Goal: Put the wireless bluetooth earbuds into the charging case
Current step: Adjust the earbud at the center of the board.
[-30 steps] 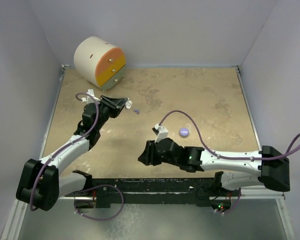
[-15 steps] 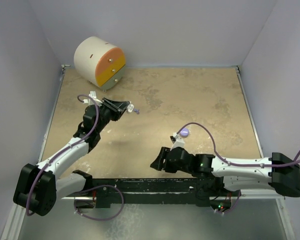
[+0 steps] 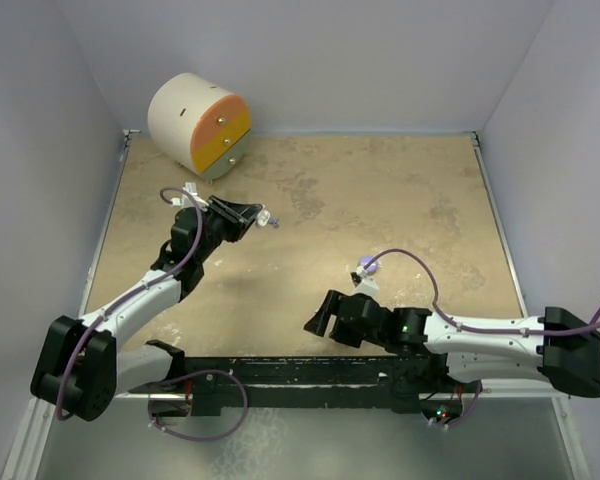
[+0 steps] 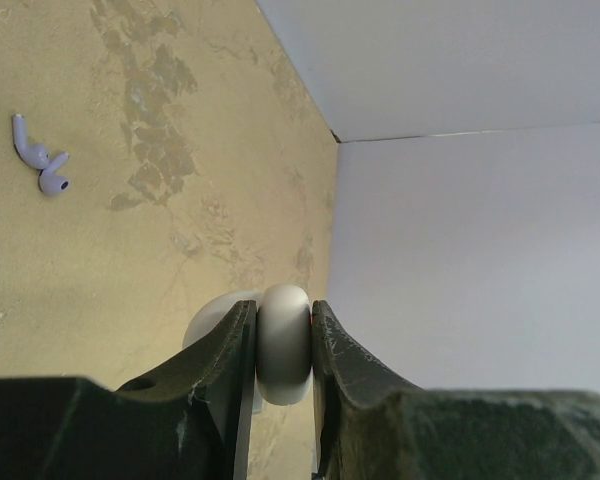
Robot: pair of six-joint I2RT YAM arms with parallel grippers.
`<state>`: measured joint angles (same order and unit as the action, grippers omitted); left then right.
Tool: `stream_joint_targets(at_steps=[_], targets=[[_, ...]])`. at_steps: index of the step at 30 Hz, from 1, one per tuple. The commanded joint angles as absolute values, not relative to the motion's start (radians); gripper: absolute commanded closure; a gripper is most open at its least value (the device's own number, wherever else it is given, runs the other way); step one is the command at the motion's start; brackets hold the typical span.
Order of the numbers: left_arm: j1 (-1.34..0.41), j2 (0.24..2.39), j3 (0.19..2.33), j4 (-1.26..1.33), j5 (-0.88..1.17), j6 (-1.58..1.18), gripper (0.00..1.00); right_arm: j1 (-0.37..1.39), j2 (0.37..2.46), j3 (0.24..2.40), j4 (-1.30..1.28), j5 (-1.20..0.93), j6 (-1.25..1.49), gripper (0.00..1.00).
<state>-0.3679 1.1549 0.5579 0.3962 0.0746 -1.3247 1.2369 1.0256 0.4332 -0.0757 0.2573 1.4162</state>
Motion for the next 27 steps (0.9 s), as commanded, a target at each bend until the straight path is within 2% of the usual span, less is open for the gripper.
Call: stream_joint_targets(at_steps=[1, 5, 12, 27], targets=[[-0.371, 1.183, 0.624, 0.472, 0.108, -1.312, 1.0, 1.229, 1.097, 0.481, -0.062, 0.326, 1.454, 0.22], [-0.371, 1.198, 0.624, 0.488, 0.118, -1.318, 1.0, 1.184, 1.176, 0.497, -0.01, 0.322, 1.446, 0.22], [-0.372, 1.206, 0.643, 0.477, 0.131, -1.307, 1.0, 1.104, 1.133, 0.426, 0.081, 0.301, 1.425, 0.22], [-0.372, 1.231, 0.639, 0.493, 0.14, -1.307, 1.0, 1.05, 1.236, 0.45, 0.127, 0.25, 1.359, 0.22]])
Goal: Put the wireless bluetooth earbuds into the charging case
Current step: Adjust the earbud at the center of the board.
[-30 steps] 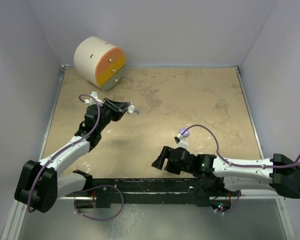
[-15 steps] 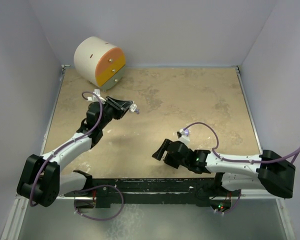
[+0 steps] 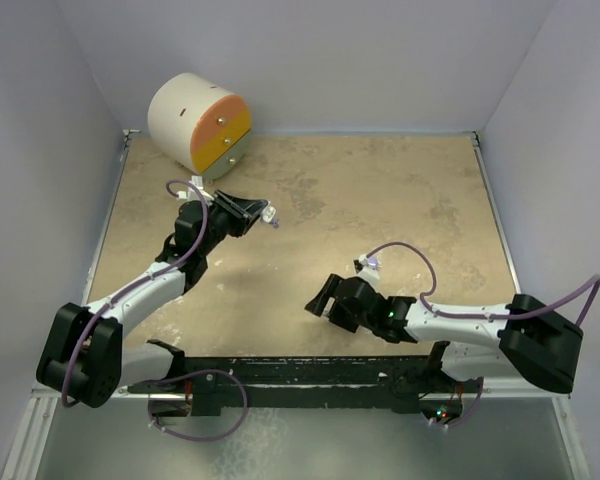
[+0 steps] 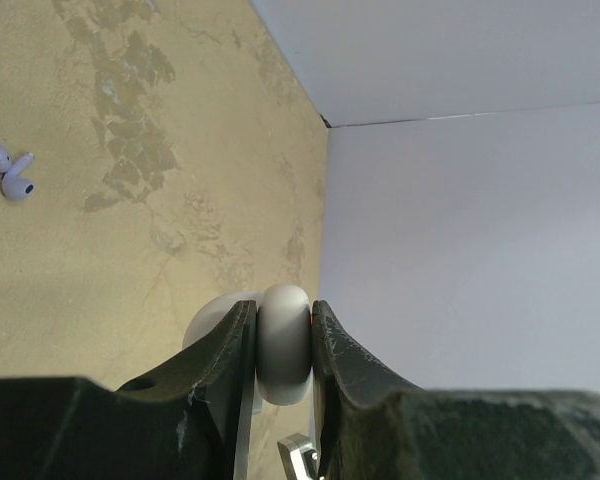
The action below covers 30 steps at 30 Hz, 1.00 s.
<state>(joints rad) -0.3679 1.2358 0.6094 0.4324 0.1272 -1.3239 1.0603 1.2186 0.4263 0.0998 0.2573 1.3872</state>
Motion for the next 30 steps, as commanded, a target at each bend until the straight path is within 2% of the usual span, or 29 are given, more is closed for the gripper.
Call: stream_joint_targets(at_steps=[1, 9, 20, 23, 30], targets=[[-0.372, 1.23, 0.637, 0.493, 0.14, -1.307, 1.0, 1.046, 1.24, 0.45, 0.135, 0.25, 1.355, 0.22], [-0.362, 1.234, 0.645, 0.485, 0.155, -1.303, 1.0, 1.014, 1.328, 0.485, 0.201, 0.236, 1.303, 0.22], [-0.337, 1.235, 0.657, 0.465, 0.159, -1.293, 1.0, 0.9, 1.562, 0.628, 0.319, 0.171, 1.112, 0.22], [-0.332, 1.219, 0.655, 0.447, 0.143, -1.282, 1.0, 0.891, 1.601, 0.685, 0.28, 0.187, 1.072, 0.22], [-0.328, 1.175, 0.638, 0.427, 0.112, -1.27, 1.0, 0.891, 1.55, 0.718, 0.117, 0.286, 1.032, 0.22]])
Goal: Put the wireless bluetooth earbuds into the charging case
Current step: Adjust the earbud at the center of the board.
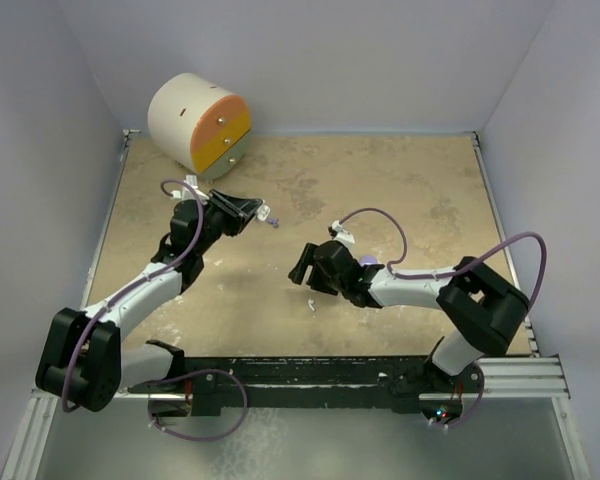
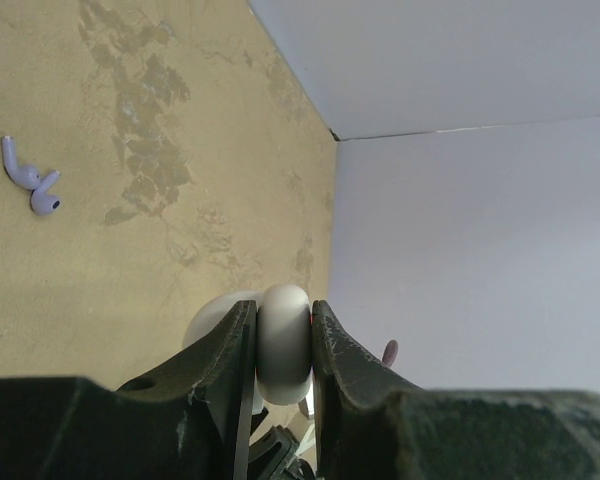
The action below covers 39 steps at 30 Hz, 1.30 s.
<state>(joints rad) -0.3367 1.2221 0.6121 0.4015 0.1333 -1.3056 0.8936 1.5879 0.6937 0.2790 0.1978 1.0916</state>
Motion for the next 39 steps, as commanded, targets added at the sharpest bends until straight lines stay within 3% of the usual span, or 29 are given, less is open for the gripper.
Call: stream_joint_targets(at_steps=[1, 13, 24, 39], targets=[[-0.328, 1.174, 0.635, 0.43, 0.112, -1.271, 1.0, 0.894, 1.539, 0.719, 0.097, 0.288, 1.025, 0.22], [-0.329, 1.155, 0.61, 0.452, 0.129, -1.294, 1.0, 1.088, 1.65, 0.885, -0.207, 0.387, 1.08, 0.24], [-0.329, 1.124, 0.582, 0.445, 0.129, -1.297, 1.0, 1.099, 1.669, 0.899, -0.284, 0.393, 1.108, 0.25], [-0.328, 1.123, 0.563, 0.461, 0.129, -1.304, 1.0, 1.175, 1.801, 1.006, -0.425, 0.409, 1.109, 0.37]])
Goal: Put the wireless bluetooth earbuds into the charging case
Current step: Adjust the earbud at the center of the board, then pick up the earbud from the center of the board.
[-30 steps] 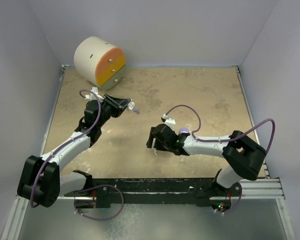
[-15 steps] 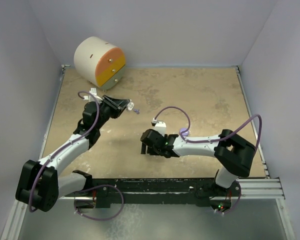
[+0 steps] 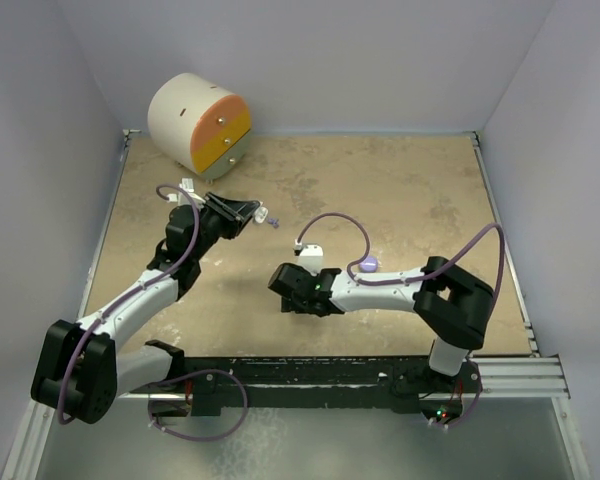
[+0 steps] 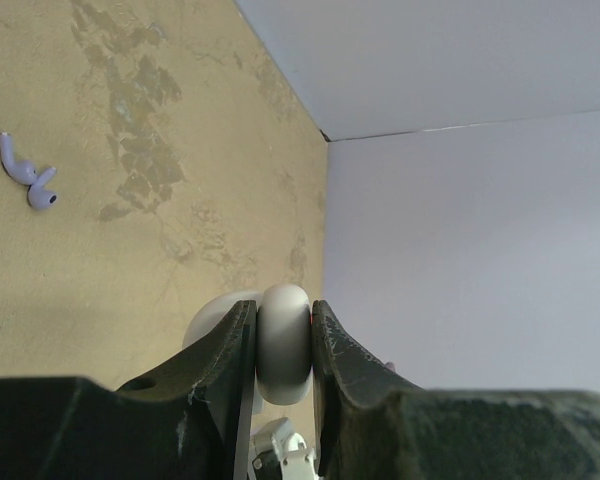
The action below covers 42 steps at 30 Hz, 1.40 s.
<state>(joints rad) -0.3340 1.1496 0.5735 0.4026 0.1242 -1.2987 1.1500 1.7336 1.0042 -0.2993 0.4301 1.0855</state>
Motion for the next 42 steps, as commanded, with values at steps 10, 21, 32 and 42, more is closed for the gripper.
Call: stream_joint_targets(at_steps=[10, 21, 32, 42], targets=[[-0.329, 1.127, 0.555, 0.468, 0.133, -1.306, 1.0, 1.195, 1.813, 1.003, -0.485, 0.416, 1.135, 0.45], [-0.328, 1.137, 0.563, 0.469, 0.136, -1.301, 1.0, 1.197, 1.832, 0.982, -0.462, 0.395, 1.124, 0.51], [-0.329, 1.147, 0.574, 0.467, 0.137, -1.297, 1.0, 1.197, 1.834, 0.972, -0.433, 0.362, 1.114, 0.58], [-0.328, 1.15, 0.572, 0.469, 0.136, -1.296, 1.0, 1.195, 1.851, 0.964, -0.411, 0.349, 1.103, 0.66]])
